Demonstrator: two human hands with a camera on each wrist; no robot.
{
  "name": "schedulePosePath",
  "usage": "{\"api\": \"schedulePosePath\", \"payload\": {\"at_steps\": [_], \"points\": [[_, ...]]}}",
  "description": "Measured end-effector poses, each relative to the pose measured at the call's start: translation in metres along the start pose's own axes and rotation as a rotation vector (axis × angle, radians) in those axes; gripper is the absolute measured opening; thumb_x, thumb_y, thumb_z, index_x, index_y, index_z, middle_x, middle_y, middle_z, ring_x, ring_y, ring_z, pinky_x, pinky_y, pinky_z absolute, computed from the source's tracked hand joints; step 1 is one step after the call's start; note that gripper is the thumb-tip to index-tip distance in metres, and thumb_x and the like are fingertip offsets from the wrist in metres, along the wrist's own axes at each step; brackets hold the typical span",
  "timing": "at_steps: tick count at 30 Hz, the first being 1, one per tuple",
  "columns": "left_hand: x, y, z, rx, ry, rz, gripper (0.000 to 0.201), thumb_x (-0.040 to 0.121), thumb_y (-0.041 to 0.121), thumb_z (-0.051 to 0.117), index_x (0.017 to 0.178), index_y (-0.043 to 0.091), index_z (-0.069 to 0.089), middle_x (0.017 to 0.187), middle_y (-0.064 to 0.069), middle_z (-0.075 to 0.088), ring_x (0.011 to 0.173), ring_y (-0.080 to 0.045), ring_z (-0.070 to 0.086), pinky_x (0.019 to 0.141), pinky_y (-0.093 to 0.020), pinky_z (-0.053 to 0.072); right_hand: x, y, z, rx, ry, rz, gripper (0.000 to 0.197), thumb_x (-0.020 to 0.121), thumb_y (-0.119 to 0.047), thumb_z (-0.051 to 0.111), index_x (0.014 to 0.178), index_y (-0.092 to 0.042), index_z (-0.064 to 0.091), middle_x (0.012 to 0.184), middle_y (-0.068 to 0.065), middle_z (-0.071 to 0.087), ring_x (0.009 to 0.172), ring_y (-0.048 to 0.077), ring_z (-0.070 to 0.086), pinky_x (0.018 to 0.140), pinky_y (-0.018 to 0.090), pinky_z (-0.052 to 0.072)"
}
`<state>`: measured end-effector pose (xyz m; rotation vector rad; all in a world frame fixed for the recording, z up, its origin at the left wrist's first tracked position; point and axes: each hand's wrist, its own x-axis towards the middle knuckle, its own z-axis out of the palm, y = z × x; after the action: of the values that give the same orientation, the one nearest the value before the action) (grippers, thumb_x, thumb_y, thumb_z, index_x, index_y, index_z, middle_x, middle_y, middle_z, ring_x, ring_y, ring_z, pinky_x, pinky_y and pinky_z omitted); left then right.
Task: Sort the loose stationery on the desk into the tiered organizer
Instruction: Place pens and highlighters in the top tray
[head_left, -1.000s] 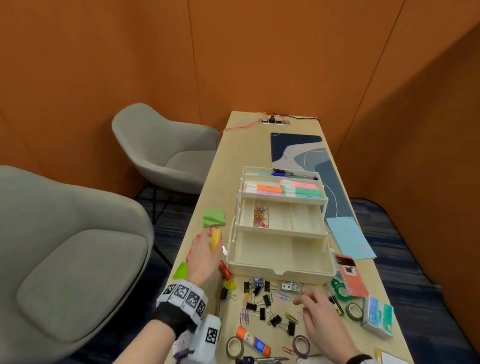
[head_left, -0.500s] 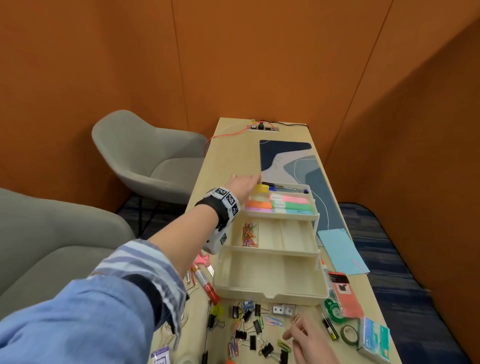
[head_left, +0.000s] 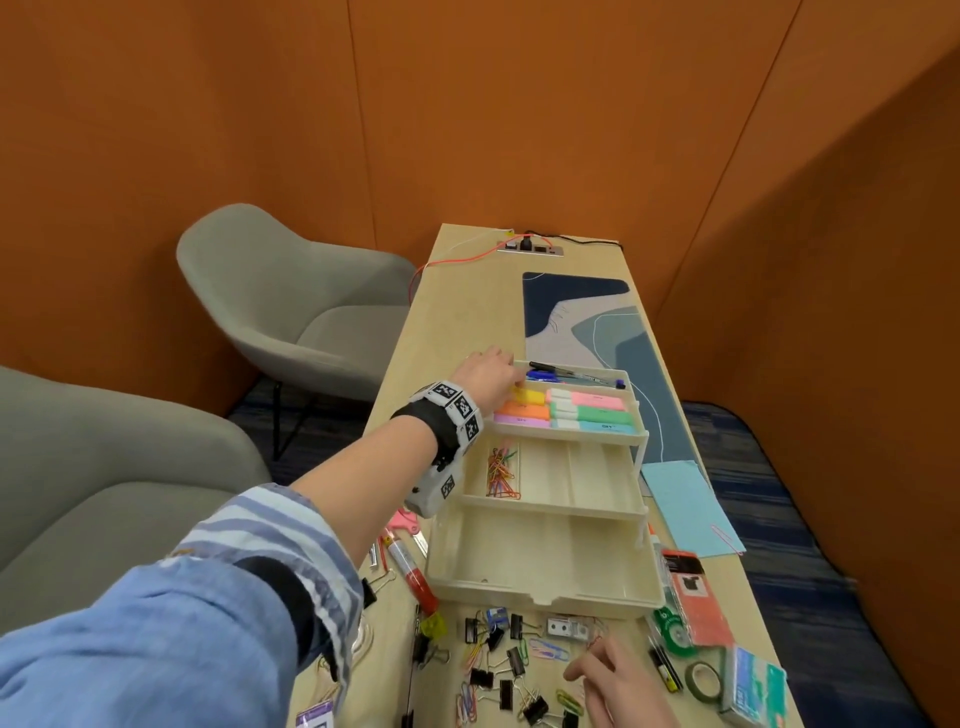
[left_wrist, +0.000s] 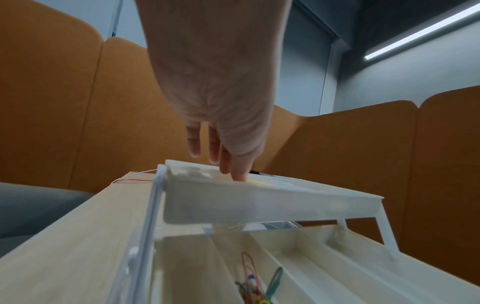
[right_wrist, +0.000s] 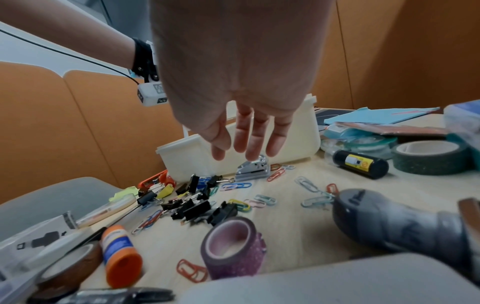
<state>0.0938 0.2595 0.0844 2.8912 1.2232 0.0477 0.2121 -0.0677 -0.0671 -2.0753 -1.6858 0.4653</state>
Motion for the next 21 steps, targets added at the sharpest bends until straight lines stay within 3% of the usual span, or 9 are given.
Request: {"api": "schedulePosePath", "payload": {"at_steps": [1,2,4,7,10,12,14,18,21], "points": [[-0.001,0.001,0.0,-0.013,0.026,-0.012,0.03,0.095,0.016,0.047,0.124,0.02,0.056,0.116,-0.006,0.058,0.109,-0.023,0.048,0.09,-0.034,0.039,-0.001,-0.004,-0.013,-0.094,-0.068,-0.057,0.063,0.028,0.012,0.089,0.056,-0.036,0.059,0.07,-0.022,0.04,0.048,-0.003,0.045,0.053,0.011,0.034],[-0.005,0.002,-0.002,-0.049,0.046,-0.025,0.032,0.094,0.012,0.047,0.123,0.021,0.057,0.115,-0.005,0.06,0.108,-0.022,0.048,0.089,-0.033,0.039,-0.002,-0.007,-0.025,-0.129,-0.119,-0.101,0.045,0.05,-0.004,0.087,0.067,-0.037,0.062,0.076,-0.023,0.04,0.057,-0.008,0.045,0.06,0.006,0.036],[-0.019,0.003,-0.007,-0.164,0.09,-0.059,0.033,0.092,0.01,0.047,0.121,0.021,0.058,0.113,-0.003,0.061,0.107,-0.021,0.048,0.089,-0.033,0.039,-0.01,-0.003,-0.035,-0.091,-0.183,-0.117,0.022,0.075,-0.015,0.07,0.082,-0.036,0.065,0.086,-0.022,0.042,0.071,-0.011,0.043,0.065,0.004,0.034],[-0.067,0.012,-0.006,-0.35,0.27,-0.108,0.021,0.093,0.02,0.051,0.112,0.019,0.059,0.104,-0.001,0.058,0.099,-0.018,0.051,0.083,-0.034,0.045,-0.009,-0.004,-0.031,-0.085,-0.208,-0.16,0.018,0.088,-0.015,0.054,0.093,-0.028,0.064,0.094,-0.019,0.043,0.082,-0.011,0.042,0.07,0.006,0.034],[-0.142,0.031,0.016,-0.474,0.396,-0.213,0.011,0.093,0.03,0.051,0.09,0.02,0.054,0.085,0.006,0.052,0.073,-0.011,0.051,0.062,-0.024,0.042,-0.01,-0.001,-0.03,-0.063,-0.2,-0.135,0.02,0.087,-0.011,0.054,0.092,-0.028,0.063,0.096,-0.014,0.047,0.086,-0.004,0.047,0.074,0.01,0.039],[-0.194,0.043,0.044,-0.486,0.313,-0.333,0.02,0.094,0.035,0.049,0.08,0.02,0.049,0.074,0.008,0.051,0.064,-0.011,0.05,0.056,-0.023,0.039,-0.014,0.0,-0.032,-0.055,-0.223,-0.107,0.02,0.089,-0.011,0.053,0.094,-0.027,0.063,0.098,-0.015,0.046,0.089,-0.002,0.049,0.076,0.008,0.038],[-0.237,0.051,0.077,-0.441,0.124,-0.455,0.024,0.094,0.039,0.047,0.078,0.02,0.049,0.073,0.004,0.057,0.068,-0.016,0.057,0.06,-0.029,0.045,-0.019,-0.001,-0.033,-0.025,-0.24,-0.1,0.019,0.091,-0.012,0.05,0.096,-0.027,0.062,0.097,-0.017,0.044,0.091,-0.005,0.048,0.075,0.004,0.036],[-0.28,0.07,0.119,-0.242,-0.291,-0.536,0.035,0.093,0.05,0.045,0.094,0.017,0.058,0.091,-0.002,0.065,0.09,-0.021,0.062,0.077,-0.034,0.05,-0.028,0.001,-0.037,0.004,-0.231,-0.061,0.021,0.094,-0.012,0.047,0.099,-0.026,0.062,0.099,-0.011,0.045,0.09,-0.002,0.049,0.076,0.008,0.038],[-0.283,0.082,0.122,-0.205,-0.374,-0.543,0.035,0.093,0.044,0.047,0.103,0.014,0.062,0.099,-0.004,0.066,0.094,-0.021,0.064,0.073,-0.029,0.045,-0.036,0.006,-0.041,0.018,-0.195,-0.016,0.022,0.093,-0.011,0.048,0.102,-0.025,0.062,0.103,-0.007,0.048,0.089,0.003,0.053,0.077,0.016,0.041]]}}
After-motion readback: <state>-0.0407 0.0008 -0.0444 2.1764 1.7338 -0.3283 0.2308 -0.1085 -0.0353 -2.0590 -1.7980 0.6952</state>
